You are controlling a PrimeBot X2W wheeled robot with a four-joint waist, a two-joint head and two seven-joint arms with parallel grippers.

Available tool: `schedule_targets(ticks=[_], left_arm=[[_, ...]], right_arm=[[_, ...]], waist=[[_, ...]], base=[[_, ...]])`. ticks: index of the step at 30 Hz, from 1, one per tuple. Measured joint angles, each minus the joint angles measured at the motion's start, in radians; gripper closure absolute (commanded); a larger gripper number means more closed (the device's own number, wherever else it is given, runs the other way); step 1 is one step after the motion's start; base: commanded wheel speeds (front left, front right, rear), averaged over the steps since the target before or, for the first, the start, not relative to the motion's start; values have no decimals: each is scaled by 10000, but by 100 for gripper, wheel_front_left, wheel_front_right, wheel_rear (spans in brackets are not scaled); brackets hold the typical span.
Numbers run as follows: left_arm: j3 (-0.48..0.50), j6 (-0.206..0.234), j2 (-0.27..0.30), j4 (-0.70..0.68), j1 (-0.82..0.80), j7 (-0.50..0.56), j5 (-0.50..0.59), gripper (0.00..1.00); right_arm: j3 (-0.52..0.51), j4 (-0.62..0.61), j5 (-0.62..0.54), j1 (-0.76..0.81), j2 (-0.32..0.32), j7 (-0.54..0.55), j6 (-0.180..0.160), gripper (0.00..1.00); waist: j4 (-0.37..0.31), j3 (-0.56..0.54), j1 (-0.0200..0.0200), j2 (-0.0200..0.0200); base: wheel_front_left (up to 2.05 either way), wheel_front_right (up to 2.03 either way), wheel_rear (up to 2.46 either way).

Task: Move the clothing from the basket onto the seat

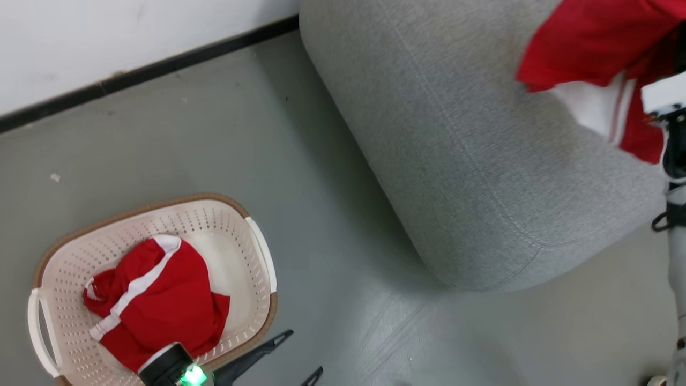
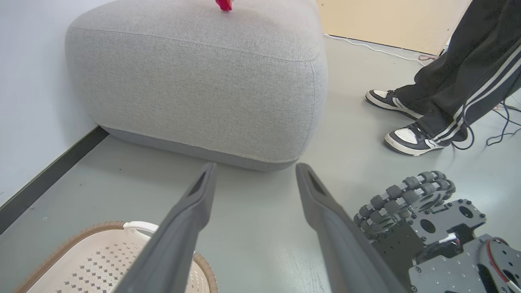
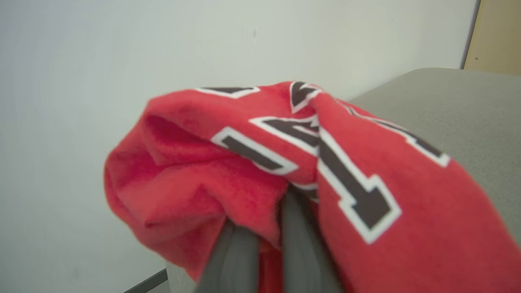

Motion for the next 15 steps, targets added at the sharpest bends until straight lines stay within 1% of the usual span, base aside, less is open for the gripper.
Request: schedule_targets(ticks=[6, 8, 9, 15], left_arm=[[261, 0, 263, -382, -11, 0, 92, 0], [326, 0, 324, -435, -14, 0, 134, 0], [395, 0, 382, -545, -17, 0, 140, 0], [424, 0, 577, -815, -128, 0, 232, 0]], right_arm=[[-765, 688, 35, -891, 21, 2, 0, 100], [-1384, 974, 102, -1164, 65, -6, 0, 100], [-2094, 1323, 186, -1361, 58, -36, 0, 100], [-3051, 1954, 13, -1739, 23, -180, 0, 100]], waist=[[167, 582, 0, 0], [223, 771, 0, 0], [274, 956, 1, 0], [428, 1488, 1, 0]], base=[[0, 0, 0], [0, 0, 0], [0, 0, 0], [0, 0, 0]])
